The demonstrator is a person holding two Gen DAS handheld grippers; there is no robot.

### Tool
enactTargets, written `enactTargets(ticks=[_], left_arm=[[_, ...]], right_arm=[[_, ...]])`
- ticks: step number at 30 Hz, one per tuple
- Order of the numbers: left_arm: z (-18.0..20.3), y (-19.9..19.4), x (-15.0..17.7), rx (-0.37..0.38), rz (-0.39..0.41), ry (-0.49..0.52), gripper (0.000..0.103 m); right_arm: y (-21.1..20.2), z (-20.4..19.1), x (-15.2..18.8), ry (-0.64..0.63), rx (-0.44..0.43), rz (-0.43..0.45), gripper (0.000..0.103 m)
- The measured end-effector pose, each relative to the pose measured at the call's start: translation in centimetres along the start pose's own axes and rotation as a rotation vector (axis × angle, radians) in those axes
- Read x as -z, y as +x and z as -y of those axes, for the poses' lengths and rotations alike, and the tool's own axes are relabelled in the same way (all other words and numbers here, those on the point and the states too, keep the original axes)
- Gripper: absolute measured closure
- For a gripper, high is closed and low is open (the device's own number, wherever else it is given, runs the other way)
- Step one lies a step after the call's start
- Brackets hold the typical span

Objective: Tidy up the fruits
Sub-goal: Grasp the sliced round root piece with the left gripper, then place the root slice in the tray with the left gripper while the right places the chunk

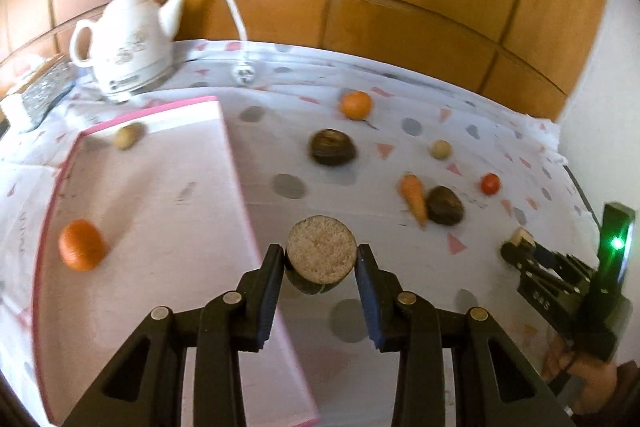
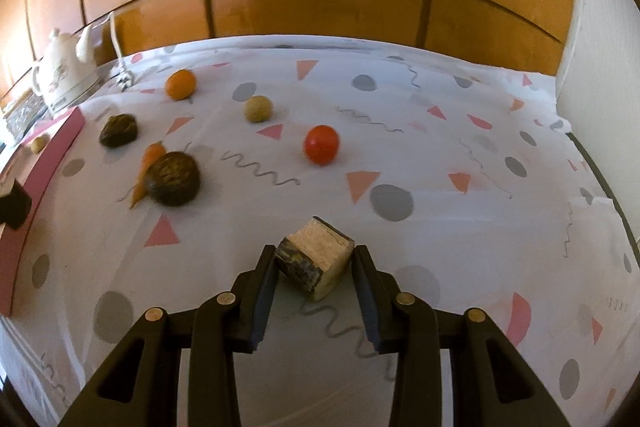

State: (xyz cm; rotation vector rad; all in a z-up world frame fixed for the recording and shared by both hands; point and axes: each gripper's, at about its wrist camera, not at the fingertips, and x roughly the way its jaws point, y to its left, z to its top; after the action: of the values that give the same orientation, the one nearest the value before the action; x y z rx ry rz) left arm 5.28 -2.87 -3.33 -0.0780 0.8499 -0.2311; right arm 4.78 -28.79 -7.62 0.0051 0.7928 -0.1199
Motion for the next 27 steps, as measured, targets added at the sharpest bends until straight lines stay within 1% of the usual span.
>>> enactTargets(ticks=[4,9,13,18,22,25,27], left_arm=[[-1.7,-0.8,0.1,-0.035,0.017,-0.031,0.066],[-3.7,-1.6,0.3,-0.076,0.039,-0.065,0.066],[-5.4,-2.1,0.2,-0.104,0.051,-0.096,0.066],[-7.7,-2.6,-0.3,-0.146,0.067,-0.143,0.066],[-9.7,-3.2,-1.1,-0.184,0.094,-0.176,0.066],[-11.2,-3.4,-2.1,-0.216,0.117,-0.201,0.066],[-12.1,-3.5,-2.7,-0.234,0.122,-0.214,0.065]], right_arm=[[-0.4,-1.3,0.2,-0.02,-0.033,-0.01,0.065],[-1.3,-3.5,0.2,-0.056,-0.11,-0.017,0.065],[-2.5,-6.1,-0.7,-0.103,-0.212,-0.002,0.065],[-4.0,-10.8,-2.1,-0.2,-0.367,0.008,0.065],[-4.6,-14.7,-3.0,-0.247,-0.474,-0.007,0.065],[-5.1,-17.8,-3.7,-0.289,-0.531,-0.006,0.065],[-5.5,-19.9,-4.0,-0.319,-0.553,-0.008,0.065]])
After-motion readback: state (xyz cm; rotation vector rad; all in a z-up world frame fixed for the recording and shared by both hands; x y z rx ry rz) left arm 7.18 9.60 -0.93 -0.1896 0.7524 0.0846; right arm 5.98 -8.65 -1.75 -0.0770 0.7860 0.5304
